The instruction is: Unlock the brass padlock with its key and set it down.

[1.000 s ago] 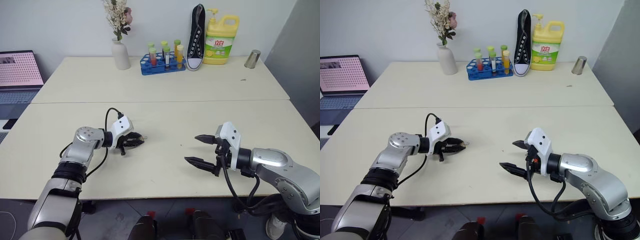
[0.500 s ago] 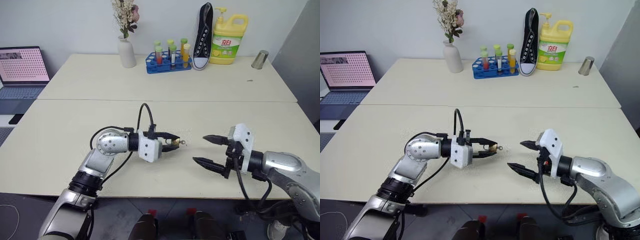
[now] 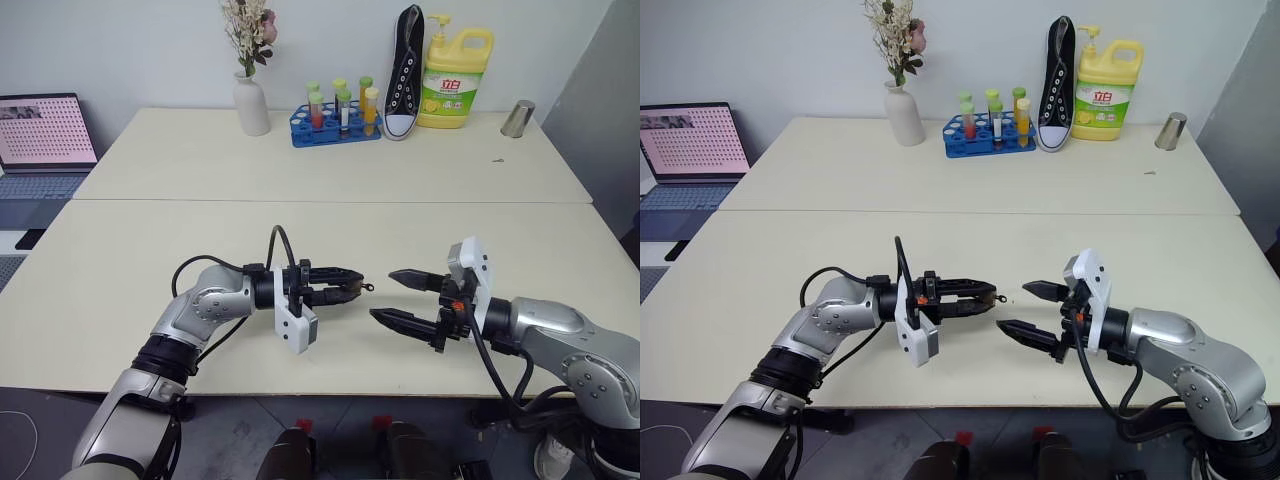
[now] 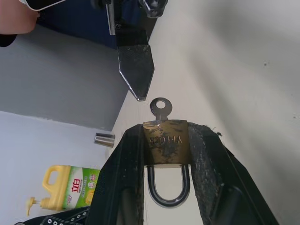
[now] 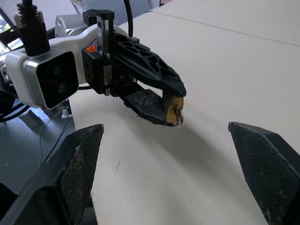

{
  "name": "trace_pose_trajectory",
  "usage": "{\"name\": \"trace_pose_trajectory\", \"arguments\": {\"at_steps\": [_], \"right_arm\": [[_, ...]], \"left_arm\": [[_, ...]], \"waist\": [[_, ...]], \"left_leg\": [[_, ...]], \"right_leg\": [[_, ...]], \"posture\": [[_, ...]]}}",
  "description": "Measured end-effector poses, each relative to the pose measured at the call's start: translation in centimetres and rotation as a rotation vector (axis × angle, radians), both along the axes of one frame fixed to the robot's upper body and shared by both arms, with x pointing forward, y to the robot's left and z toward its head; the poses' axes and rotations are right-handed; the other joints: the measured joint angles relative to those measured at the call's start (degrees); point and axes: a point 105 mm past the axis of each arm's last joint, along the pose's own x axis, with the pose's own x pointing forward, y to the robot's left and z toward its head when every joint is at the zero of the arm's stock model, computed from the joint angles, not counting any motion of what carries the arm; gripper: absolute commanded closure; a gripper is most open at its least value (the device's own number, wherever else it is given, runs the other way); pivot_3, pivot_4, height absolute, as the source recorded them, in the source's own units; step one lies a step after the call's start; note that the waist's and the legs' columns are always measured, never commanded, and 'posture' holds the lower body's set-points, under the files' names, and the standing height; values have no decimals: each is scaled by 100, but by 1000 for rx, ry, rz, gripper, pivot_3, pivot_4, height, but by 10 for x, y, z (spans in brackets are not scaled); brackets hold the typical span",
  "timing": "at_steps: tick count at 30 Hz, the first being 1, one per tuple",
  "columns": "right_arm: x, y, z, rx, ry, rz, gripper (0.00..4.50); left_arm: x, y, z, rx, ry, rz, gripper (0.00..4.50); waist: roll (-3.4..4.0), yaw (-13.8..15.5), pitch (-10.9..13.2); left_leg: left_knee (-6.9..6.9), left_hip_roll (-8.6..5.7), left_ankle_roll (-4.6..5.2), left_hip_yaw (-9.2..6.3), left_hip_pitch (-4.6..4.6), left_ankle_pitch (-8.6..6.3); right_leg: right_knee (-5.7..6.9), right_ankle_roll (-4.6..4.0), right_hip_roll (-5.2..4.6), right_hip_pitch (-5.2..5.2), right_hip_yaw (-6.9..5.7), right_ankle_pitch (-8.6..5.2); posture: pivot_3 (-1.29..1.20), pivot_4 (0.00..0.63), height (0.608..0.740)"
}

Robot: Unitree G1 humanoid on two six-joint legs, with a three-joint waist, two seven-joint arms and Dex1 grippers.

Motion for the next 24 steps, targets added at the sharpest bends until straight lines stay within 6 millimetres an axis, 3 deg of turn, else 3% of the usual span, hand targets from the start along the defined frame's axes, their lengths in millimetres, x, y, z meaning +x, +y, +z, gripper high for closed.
{"name": "trace_pose_trajectory", "arguments": {"at_steps": [5, 6, 8, 19, 24], "right_arm": [[4, 6, -5, -1, 25, 16, 0], [4, 6, -7, 0, 35, 17, 187], [4, 8, -9, 1, 47, 22, 574], [11, 11, -9, -8, 36, 16, 4476], [12, 10, -9, -11, 40, 13, 4500]], "left_arm": [[0, 0, 0, -3, -7, 2, 3536], [0, 0, 0, -2, -7, 2, 3536], [0, -1, -1, -1, -8, 2, 3536], [-3, -5, -4, 4, -6, -17, 3536], [-3, -6, -4, 8, -6, -14, 3536]], "waist": [[0, -4, 0], [0, -3, 0], [0, -3, 0], [0, -4, 0], [0, -4, 0]], "left_leg": [[0, 0, 0, -2, 0, 0], [0, 0, 0, -1, 0, 0], [0, 1, 0, -2, 0, 0], [0, 0, 0, -3, 0, 0], [0, 1, 0, -3, 0, 0]], "right_leg": [[1, 0, 1, 0, 0, 0], [1, 0, 1, 0, 0, 0], [2, 0, 1, -1, 0, 0], [2, 0, 1, -1, -1, 0], [3, 0, 1, -1, 0, 0]], "posture": [[0, 150, 740], [0, 150, 740], [0, 150, 740], [0, 150, 740], [0, 150, 740]]}}
